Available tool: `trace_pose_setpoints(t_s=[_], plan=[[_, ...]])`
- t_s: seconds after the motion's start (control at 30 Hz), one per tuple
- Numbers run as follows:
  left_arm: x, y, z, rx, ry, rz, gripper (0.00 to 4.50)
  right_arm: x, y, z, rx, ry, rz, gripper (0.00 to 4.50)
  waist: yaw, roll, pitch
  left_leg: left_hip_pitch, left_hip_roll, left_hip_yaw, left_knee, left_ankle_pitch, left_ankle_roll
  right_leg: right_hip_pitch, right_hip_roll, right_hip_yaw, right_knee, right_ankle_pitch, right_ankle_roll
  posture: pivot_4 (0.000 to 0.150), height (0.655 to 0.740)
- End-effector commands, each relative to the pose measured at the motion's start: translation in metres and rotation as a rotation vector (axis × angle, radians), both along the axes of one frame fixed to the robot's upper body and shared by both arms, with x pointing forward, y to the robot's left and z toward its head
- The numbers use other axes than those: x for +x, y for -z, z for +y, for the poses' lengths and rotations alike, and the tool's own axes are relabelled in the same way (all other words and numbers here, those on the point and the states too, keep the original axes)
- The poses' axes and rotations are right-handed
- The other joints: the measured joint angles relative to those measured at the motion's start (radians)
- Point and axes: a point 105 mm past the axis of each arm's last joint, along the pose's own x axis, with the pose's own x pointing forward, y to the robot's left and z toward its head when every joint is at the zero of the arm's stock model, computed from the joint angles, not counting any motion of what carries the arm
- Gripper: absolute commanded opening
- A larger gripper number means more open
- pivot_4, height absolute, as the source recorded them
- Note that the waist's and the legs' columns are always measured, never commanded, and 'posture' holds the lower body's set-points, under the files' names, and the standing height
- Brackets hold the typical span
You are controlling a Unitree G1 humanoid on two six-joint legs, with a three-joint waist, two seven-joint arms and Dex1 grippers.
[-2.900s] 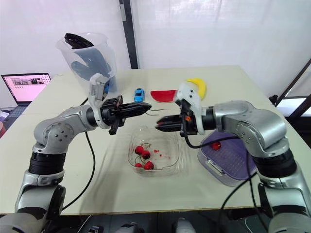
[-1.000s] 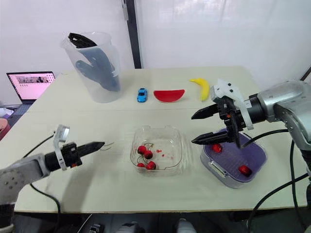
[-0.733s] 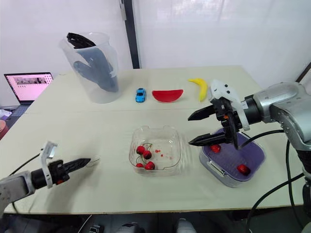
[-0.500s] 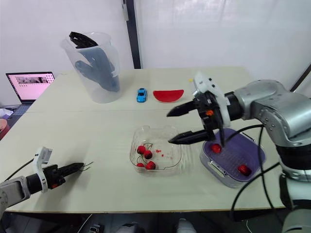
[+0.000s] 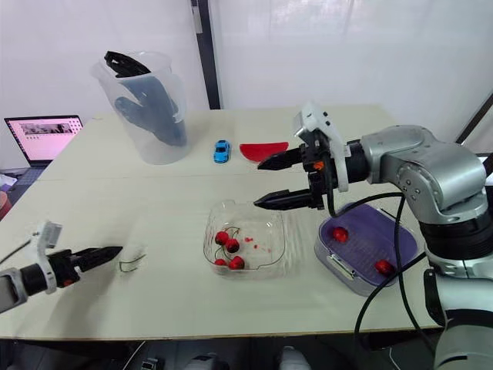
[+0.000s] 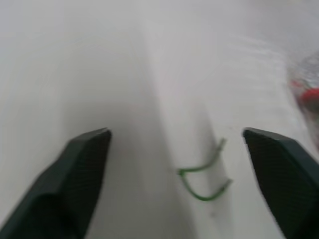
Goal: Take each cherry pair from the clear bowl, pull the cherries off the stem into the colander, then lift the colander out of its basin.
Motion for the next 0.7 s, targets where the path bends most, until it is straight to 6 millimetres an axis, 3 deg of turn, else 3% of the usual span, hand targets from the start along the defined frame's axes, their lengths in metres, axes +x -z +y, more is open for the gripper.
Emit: trace_pose_setpoints(t_s=[0.03, 0.2, 0.3, 0.4, 0.47, 0.53, 0.63, 0.7], plan=[[0.008, -0.038, 0.013, 0.06, 0.006, -0.132, 4.46, -0.002, -0.012, -0.002, -0.015, -0.004, -0.056, 4.5, 0.001, 0.0, 0.0, -0.001, 0.0, 0.0, 0.0, 0.0, 0.0, -0.001, 0.0, 0.0, 0.0, 0.0, 0.0, 0.15, 0.74], [0.005, -0.1, -0.046, 0.061, 0.348, -0.411, 4.46, -0.004, -0.008, -0.004, -0.045, 0.02, -0.041, 4.5, 0.011, 0.0, 0.0, -0.002, 0.0, 0.0, 0.0, 0.0, 0.0, -0.001, 0.0, 0.0, -0.002, 0.0, 0.0, 0.15, 0.74], [-0.004, -0.127, -0.079, 0.077, 0.541, -0.49, 4.46, -0.008, 0.001, -0.001, -0.105, 0.014, -0.066, 4.5, 0.01, 0.0, 0.0, -0.003, 0.0, 0.0, 0.0, 0.0, 0.0, -0.001, 0.0, 0.0, -0.002, 0.0, 0.0, 0.15, 0.74], [-0.009, -0.13, -0.1, 0.209, 0.691, -0.518, 4.46, -0.008, 0.007, 0.01, -0.132, -0.003, -0.182, 4.5, 0.003, 0.0, 0.0, -0.003, 0.0, 0.0, -0.001, 0.0, 0.0, -0.002, 0.0, 0.0, -0.002, 0.0, 0.0, 0.15, 0.74], [-0.003, -0.124, -0.109, 0.381, 0.742, -0.564, 4.46, -0.006, 0.013, 0.019, -0.134, 0.001, -0.18, 4.5, -0.009, 0.001, 0.0, -0.002, 0.0, 0.001, -0.001, 0.001, -0.001, -0.002, 0.0, 0.0, -0.002, 0.0, 0.0, 0.15, 0.74], [-0.007, -0.121, -0.117, 0.418, 0.805, -0.579, 4.46, 0.001, 0.018, 0.024, -0.135, 0.052, -0.165, 4.5, -0.018, 0.001, 0.001, -0.001, 0.0, 0.001, -0.002, 0.004, -0.008, -0.002, 0.0, 0.0, -0.002, 0.0, 0.0, 0.15, 0.74], [-0.014, -0.123, -0.126, 0.415, 0.859, -0.604, 4.46, 0.019, 0.041, 0.021, -0.261, 0.242, -0.095, 4.5, -0.017, 0.001, 0.001, -0.002, 0.0, 0.001, -0.002, 0.005, -0.008, -0.003, 0.001, 0.001, -0.001, 0.0, 0.0, 0.15, 0.74], [-0.017, -0.128, -0.129, 0.398, 0.879, -0.615, 4.46, 0.011, 0.058, 0.029, -0.294, 0.198, 0.065, 4.5, -0.014, 0.001, 0.001, -0.003, 0.0, 0.001, -0.002, 0.004, -0.008, -0.003, 0.0, 0.001, -0.001, 0.0, 0.0, 0.15, 0.74]])
